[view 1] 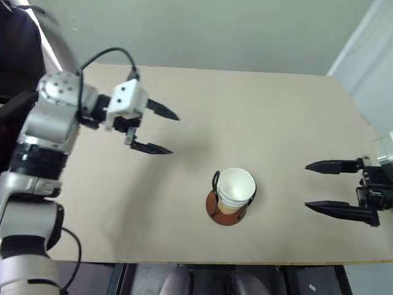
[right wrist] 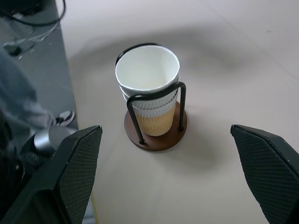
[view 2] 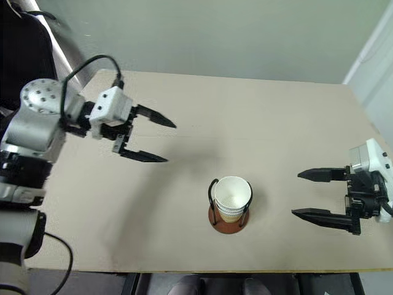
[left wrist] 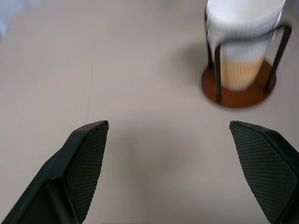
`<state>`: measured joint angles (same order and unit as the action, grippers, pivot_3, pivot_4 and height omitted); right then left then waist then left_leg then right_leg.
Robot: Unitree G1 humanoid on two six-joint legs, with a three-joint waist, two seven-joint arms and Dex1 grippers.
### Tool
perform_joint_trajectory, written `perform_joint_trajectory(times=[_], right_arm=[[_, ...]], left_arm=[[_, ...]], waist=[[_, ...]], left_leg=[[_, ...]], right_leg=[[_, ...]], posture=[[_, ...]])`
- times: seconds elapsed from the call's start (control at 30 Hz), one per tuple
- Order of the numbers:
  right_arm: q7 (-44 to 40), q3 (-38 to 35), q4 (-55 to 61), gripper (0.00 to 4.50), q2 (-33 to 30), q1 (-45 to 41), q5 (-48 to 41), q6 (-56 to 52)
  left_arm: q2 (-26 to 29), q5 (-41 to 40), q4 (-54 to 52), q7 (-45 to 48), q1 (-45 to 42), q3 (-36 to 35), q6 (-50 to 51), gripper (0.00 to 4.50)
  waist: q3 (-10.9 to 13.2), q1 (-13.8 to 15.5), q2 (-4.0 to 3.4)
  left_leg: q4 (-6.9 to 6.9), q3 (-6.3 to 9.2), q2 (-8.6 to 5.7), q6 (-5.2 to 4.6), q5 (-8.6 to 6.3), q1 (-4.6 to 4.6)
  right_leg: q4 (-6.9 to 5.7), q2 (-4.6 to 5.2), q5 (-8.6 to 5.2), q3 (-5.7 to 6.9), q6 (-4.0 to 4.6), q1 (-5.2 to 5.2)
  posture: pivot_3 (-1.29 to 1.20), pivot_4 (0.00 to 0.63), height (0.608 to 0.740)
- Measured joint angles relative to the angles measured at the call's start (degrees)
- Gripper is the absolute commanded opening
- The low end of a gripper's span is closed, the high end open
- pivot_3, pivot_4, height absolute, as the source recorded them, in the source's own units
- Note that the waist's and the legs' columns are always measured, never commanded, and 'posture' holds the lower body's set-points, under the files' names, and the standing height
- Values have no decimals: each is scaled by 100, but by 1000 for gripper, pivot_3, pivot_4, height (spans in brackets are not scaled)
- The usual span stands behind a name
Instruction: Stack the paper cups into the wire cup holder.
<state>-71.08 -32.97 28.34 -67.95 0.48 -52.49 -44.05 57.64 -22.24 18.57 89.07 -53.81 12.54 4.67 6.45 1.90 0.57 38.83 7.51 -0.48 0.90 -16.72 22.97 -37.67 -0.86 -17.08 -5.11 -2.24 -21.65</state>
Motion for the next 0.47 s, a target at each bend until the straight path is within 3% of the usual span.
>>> perform_joint_trajectory(times=[0.27,0.47], right_arm=[[-398,816,-547,4500,-72,-675,276,310],[-596,1275,-855,4500,-67,-1112,459,480]], left_arm=[[446,-502,-1563,-781,1829,-1397,1356,4445],[469,-760,-2322,-1190,2508,-1911,1970,4445]], waist=[[1,-4,3],[1,-11,3]], left_leg=[[-1,1,1,1,1,-5],[6,1,2,3,2,-13]], right_leg=[[17,-4,0,5,0,1],[-6,-5,0,5,1,2]], posture=[[0,150,740],[0,150,740]])
